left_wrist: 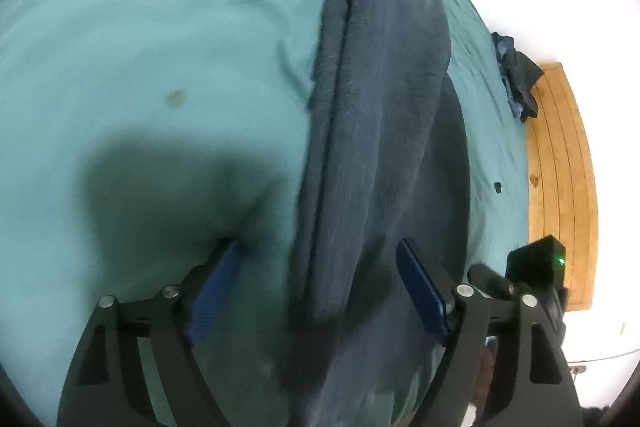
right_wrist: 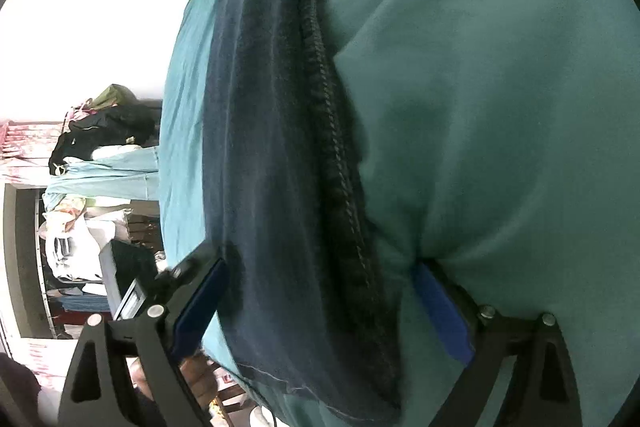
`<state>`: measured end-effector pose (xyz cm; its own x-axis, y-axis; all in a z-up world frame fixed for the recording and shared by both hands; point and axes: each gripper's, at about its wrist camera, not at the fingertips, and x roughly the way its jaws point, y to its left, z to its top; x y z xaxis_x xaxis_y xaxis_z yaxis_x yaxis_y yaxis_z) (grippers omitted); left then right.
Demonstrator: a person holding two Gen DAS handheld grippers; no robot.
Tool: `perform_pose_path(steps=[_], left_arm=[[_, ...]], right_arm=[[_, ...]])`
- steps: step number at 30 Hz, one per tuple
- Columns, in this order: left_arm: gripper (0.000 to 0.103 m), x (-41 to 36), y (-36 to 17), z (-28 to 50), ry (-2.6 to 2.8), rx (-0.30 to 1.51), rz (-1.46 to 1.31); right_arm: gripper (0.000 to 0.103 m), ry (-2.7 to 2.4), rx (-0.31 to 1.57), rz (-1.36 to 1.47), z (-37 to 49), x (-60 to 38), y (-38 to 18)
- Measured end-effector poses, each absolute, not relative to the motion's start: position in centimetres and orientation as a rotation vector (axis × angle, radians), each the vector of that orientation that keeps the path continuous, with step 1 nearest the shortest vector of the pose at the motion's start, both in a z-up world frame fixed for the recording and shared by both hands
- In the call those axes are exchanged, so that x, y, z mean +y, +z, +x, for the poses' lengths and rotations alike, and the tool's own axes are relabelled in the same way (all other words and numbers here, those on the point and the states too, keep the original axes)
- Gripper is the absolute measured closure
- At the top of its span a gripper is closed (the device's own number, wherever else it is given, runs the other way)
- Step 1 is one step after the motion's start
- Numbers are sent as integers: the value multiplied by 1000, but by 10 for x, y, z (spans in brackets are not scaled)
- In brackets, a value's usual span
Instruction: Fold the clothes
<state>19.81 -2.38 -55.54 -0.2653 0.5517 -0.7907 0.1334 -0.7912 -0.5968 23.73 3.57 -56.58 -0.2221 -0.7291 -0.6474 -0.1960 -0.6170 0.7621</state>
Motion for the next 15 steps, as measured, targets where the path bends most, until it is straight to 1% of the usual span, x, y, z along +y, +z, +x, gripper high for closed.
perform_pose_path(steps=[1, 2, 3, 4, 6, 8, 9, 10, 11, 12, 13, 14, 15], left_arm=[[26, -17, -556, 192, 2123, -828, -1693], [50, -11, -556, 187, 2106, -826, -1689], [63, -8, -556, 181, 2084, -839, -1690], [67, -5, -556, 176, 2061, -852, -1690], [67, -3, -561, 174, 2042, -868, -1701], [67, -2, -572, 169, 2014, -899, -1714], [64, 2, -576, 165, 2004, -911, -1709], [58, 5, -578, 166, 1991, -923, -1700], [50, 7, -579, 167, 1978, -933, -1693], [49, 9, -579, 168, 1964, -939, -1687], [49, 9, -579, 168, 1950, -947, -1689], [52, 9, -581, 167, 1938, -955, -1702], [54, 8, -583, 166, 1925, -964, -1715]], right_arm=[[10, -1904, -1086, 1643, 236, 34, -561], [10, -1913, -1073, 1630, 236, 32, -556], [12, -1922, -1027, 1613, 237, 26, -553], [12, -1931, -982, 1597, 239, 19, -550], [13, -1941, -903, 1568, 240, 7, -546], [14, -1867, -1015, 1598, 234, 0, -568], [14, -1835, -1080, 1608, 234, -2, -576], [14, -1818, -1127, 1599, 235, 3, -582], [14, -1800, -1174, 1589, 235, 8, -588], [25, -1782, -1218, 1580, 235, 13, -593], [68, -1762, -1238, 1575, 234, 21, -594], [98, -1747, -1258, 1571, 234, 27, -596], [97, -1753, -1278, 1577, 238, 28, -600]])
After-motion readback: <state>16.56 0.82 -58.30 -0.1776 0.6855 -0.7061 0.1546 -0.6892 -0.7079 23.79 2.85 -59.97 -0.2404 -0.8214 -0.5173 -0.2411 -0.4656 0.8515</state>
